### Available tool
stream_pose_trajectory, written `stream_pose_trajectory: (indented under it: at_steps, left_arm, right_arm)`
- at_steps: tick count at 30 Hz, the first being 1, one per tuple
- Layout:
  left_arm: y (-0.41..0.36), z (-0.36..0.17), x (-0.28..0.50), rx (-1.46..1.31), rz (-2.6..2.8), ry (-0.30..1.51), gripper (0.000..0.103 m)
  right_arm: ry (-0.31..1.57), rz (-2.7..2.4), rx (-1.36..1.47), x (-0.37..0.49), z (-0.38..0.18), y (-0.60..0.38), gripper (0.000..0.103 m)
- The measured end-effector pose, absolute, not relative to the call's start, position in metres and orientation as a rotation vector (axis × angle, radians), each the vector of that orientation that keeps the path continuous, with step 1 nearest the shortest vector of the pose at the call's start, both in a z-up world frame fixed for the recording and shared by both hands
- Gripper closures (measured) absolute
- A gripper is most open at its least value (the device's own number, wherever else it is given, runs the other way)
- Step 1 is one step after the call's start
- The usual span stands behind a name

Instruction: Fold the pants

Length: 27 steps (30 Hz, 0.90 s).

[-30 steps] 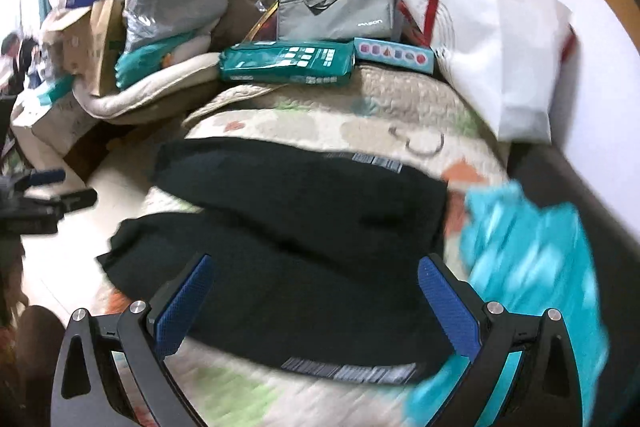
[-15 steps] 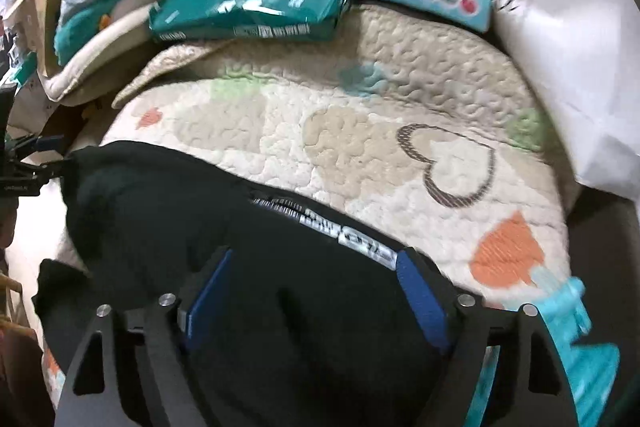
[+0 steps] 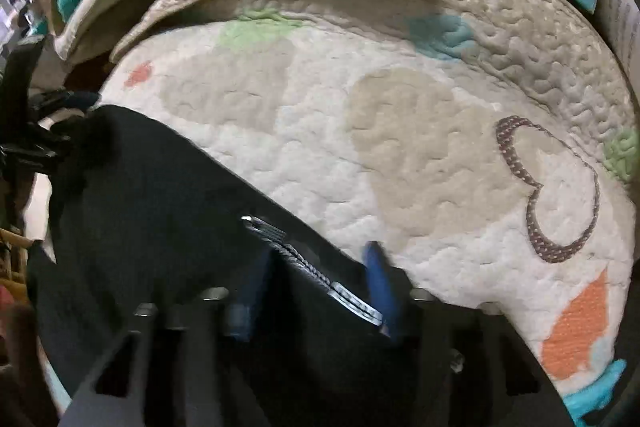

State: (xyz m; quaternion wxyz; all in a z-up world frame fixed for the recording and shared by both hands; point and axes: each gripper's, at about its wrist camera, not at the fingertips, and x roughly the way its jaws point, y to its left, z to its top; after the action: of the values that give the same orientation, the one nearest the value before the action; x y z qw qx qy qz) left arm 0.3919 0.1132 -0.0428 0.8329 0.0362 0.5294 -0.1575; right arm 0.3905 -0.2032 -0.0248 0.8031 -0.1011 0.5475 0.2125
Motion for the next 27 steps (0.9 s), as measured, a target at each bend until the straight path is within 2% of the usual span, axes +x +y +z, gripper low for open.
stream_pose_trajectory:
  at_steps: [1, 2, 4, 6, 18, 22, 27]
  left_arm:
    - [0.113, -0.040, 0.390, 0.076, -0.337, 1.118, 0.043]
    - [0.113, -0.035, 0.387, 0.072, -0.350, 1.112, 0.076]
    - [0.112, -0.028, 0.382, 0.055, -0.371, 1.121, 0.098]
    - [0.104, -0.019, 0.372, 0.089, -0.363, 1.104, 0.098]
    - [0.119, 0.058, 0.277, -0.037, -0.316, 0.933, 0.098]
    - [0.116, 0.064, 0.225, -0.060, -0.317, 0.900, 0.098]
    - [0.111, 0.044, 0.144, -0.079, -0.291, 0.911, 0.098]
  right_arm:
    - [1.179, 0.450, -0.197, 0.390, -0.024, -0.205, 0.086]
    - [1.177, 0.448, -0.172, 0.388, -0.022, -0.207, 0.086]
    - [1.157, 0.439, -0.175, 0.381, -0.015, -0.205, 0.091]
    - [1.141, 0.435, -0.177, 0.373, -0.005, -0.202, 0.097]
    - [1.034, 0.402, -0.215, 0.282, 0.068, -0.195, 0.097]
    - [1.037, 0.414, -0.267, 0.228, 0.074, -0.188, 0.097]
    - [1.101, 0.432, -0.315, 0.153, 0.051, -0.188, 0.097]
